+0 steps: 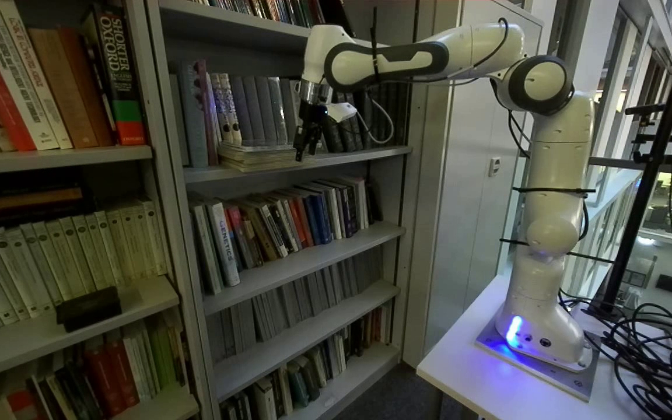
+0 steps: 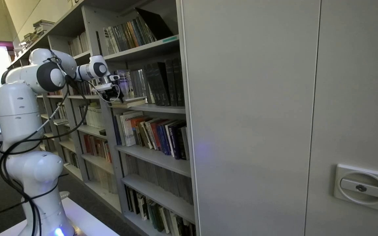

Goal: Remove the thin books from the shelf and stack them neatly

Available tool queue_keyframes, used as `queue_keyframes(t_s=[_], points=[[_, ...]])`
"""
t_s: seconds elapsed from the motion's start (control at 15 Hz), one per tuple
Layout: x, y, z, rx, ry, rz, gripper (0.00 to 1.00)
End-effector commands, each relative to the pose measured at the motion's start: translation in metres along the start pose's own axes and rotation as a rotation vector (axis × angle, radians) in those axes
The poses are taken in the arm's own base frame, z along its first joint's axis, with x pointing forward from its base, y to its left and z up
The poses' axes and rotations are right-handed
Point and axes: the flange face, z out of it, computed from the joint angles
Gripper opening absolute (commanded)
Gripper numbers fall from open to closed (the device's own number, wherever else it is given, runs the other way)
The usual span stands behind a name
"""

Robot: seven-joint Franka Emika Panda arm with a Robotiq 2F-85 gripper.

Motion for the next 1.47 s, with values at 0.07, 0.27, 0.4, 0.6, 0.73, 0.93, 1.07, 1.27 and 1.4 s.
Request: queue_keyframes(t_s=[0.07,0.27,0.4,0.6,0.73,0.93,1.07,1.27,1.4], points=[[0.019,-0.004,-0.005,-0.022,0.010,-0.025,1.00],[0.020,-0.003,-0.007,-0.040,0.004,-0.036,1.00],[0.017,-0.002,-0.006,-0.046,0.004,-0.041,1.00],[-0.001,-0.005,-0.021,-0.006,0.062,-0.060,1.00],[-0.018,-0.003,-0.033,-0.001,0.052,-0.055,1.00],[-0.048,-0.002,-0.057,0.049,0.034,-0.023,1.00],[-0.067,0.000,-0.072,0.059,0.022,-0.002,1.00],[-0.098,0.003,-0.097,0.063,0.062,0.021,1.00],[-0.113,0.002,-0.117,0.072,0.184,0.006,1.00]])
